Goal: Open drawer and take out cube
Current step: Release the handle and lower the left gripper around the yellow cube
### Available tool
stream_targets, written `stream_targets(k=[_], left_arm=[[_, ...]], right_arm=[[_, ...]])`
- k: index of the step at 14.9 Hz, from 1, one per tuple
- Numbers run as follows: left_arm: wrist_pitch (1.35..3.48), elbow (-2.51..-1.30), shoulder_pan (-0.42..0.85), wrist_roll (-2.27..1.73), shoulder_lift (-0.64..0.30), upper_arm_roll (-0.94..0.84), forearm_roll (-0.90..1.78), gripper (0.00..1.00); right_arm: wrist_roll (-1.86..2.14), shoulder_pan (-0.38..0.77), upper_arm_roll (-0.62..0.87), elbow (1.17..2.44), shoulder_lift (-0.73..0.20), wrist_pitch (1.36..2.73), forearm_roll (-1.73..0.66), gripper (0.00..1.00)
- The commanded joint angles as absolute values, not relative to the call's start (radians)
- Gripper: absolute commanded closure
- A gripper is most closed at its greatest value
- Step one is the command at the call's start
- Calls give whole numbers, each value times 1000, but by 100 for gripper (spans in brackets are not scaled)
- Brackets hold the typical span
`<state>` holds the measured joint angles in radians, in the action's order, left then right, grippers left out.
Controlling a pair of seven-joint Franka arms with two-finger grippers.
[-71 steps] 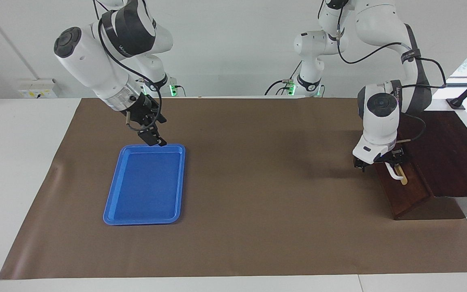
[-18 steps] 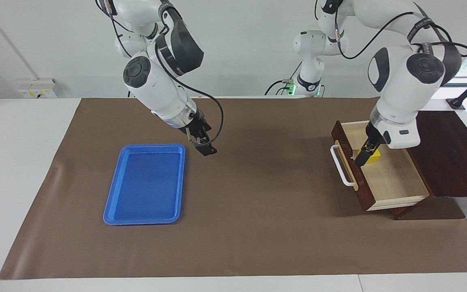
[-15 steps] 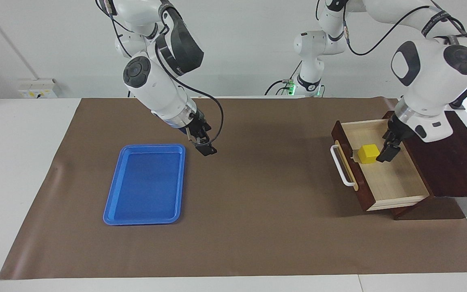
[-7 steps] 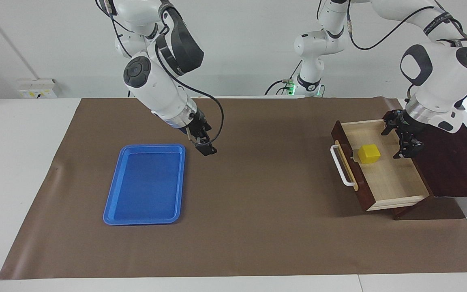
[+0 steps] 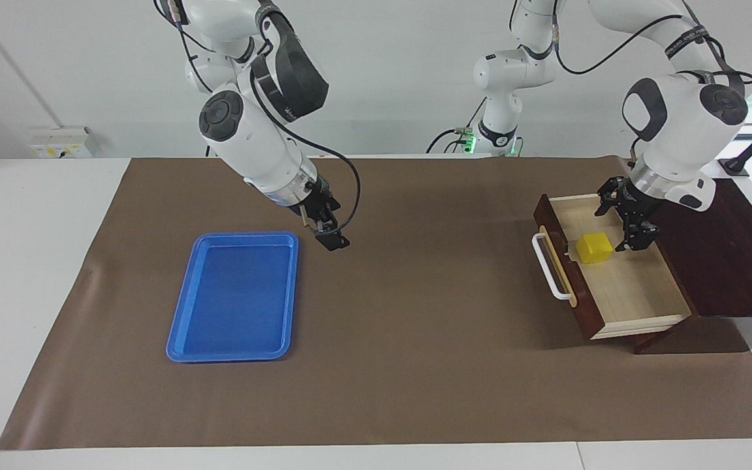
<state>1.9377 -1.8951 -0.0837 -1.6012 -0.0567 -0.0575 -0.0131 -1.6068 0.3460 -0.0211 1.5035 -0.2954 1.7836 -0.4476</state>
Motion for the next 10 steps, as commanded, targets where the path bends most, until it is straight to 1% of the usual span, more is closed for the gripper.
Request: stream_targets(k=[1, 7, 9, 10], left_arm=[[1982, -1959, -71, -1601, -28, -51, -8, 0], [2031, -1988, -86, -1597, -31, -51, -9, 0], [2048, -1993, -86, -1597, -35, -51, -9, 0], [2051, -1994, -87, -1598, -38, -51, -9, 0]], right_arm=[[-1591, 337, -17, 1516, -285, 1776, -468, 4], [-1598, 345, -17, 1502, -288, 1799, -498, 4], [-1611, 345, -17, 1470, -307, 1809, -520, 5], [-1620, 357, -17, 1442, -334, 1809, -520, 5]])
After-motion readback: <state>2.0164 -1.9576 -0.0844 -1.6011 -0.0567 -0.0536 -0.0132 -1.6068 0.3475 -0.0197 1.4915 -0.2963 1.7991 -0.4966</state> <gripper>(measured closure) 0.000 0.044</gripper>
